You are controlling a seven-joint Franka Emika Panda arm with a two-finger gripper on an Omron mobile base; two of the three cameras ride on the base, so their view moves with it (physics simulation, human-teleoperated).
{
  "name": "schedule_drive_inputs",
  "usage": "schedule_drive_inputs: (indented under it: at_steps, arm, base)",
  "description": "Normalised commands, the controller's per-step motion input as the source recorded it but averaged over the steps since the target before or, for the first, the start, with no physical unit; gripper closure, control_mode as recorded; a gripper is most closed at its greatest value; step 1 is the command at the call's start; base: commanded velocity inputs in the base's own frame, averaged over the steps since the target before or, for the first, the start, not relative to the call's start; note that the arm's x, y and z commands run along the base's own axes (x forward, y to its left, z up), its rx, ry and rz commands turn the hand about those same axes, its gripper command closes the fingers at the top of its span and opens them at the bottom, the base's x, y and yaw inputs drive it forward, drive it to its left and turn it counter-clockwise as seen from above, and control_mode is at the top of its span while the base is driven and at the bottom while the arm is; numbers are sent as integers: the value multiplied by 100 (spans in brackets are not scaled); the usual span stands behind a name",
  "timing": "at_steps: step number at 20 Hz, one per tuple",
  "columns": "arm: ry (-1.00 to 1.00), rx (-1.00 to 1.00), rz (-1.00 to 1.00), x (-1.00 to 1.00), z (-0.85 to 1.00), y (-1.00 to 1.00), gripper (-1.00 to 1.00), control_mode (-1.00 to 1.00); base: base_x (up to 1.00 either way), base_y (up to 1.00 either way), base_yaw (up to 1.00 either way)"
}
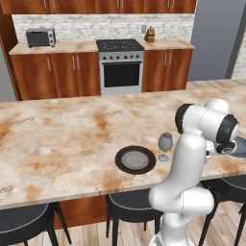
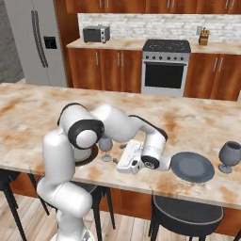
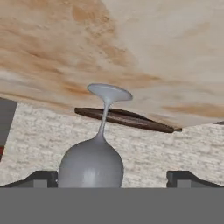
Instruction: Retrieve the wine glasses from the counter and place one next to each plate.
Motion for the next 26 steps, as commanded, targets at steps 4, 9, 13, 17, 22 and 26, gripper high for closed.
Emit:
schedule_drive_inputs:
  at_steps: [4,9,13,17,22,26]
  arm:
    - [-13,0,-4,-62,100,-1,-100,-100]
    - [-14,0,0,-56,100,3,-100,-100]
    - [-12,0,0,-38,100,28,-100,-100]
    - [-8,0,1,-27,100,32,-100,-100]
    - [-9,0,6,-44,100,35,-100,-100]
    - [-18,0,5,-95,80,39,-100,-100]
  base:
    - [0,0,0]
    - [0,0,0]
    - [0,0,0]
    - [0,0,0]
    - [0,0,0]
    - [0,0,0]
